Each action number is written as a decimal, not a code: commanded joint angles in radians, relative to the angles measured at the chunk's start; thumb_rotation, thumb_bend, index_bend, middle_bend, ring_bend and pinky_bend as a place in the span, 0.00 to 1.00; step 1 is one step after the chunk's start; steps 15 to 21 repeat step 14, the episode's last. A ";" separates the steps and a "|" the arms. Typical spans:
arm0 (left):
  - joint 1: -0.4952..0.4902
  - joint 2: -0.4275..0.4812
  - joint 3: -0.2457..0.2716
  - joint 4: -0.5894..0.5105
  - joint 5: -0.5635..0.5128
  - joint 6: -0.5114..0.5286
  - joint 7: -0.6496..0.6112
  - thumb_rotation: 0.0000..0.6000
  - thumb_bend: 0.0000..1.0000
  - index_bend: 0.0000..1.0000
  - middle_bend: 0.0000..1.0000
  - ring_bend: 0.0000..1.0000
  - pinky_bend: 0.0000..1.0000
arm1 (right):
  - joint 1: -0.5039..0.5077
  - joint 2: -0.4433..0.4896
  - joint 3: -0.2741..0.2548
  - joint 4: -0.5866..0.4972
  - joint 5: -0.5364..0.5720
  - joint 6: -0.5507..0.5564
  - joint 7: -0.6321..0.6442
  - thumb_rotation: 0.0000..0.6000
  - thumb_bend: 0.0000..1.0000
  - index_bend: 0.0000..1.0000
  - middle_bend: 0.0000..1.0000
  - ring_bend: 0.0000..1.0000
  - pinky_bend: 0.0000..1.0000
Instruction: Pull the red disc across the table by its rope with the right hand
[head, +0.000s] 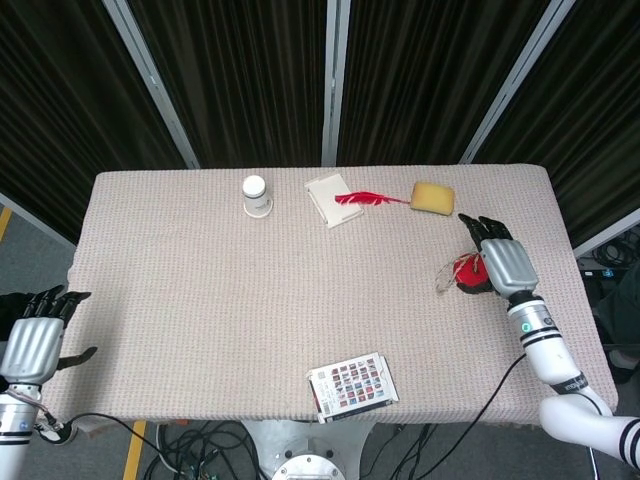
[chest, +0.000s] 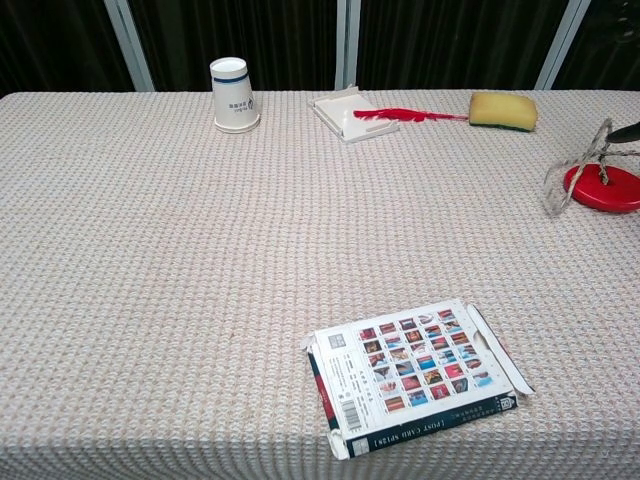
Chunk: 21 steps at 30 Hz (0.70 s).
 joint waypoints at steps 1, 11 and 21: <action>-0.001 0.000 -0.001 -0.002 0.001 0.002 0.001 1.00 0.00 0.20 0.22 0.10 0.14 | -0.028 0.050 -0.026 -0.050 -0.040 0.040 0.022 1.00 0.00 0.00 0.00 0.00 0.00; 0.000 0.006 -0.005 -0.016 0.006 0.012 0.001 1.00 0.00 0.20 0.22 0.10 0.15 | -0.298 0.034 -0.177 0.016 -0.273 0.470 -0.093 1.00 0.00 0.00 0.00 0.00 0.00; -0.004 0.009 -0.007 -0.019 0.006 0.008 0.001 1.00 0.00 0.20 0.22 0.10 0.15 | -0.381 -0.028 -0.211 0.108 -0.296 0.578 -0.104 1.00 0.00 0.00 0.00 0.00 0.00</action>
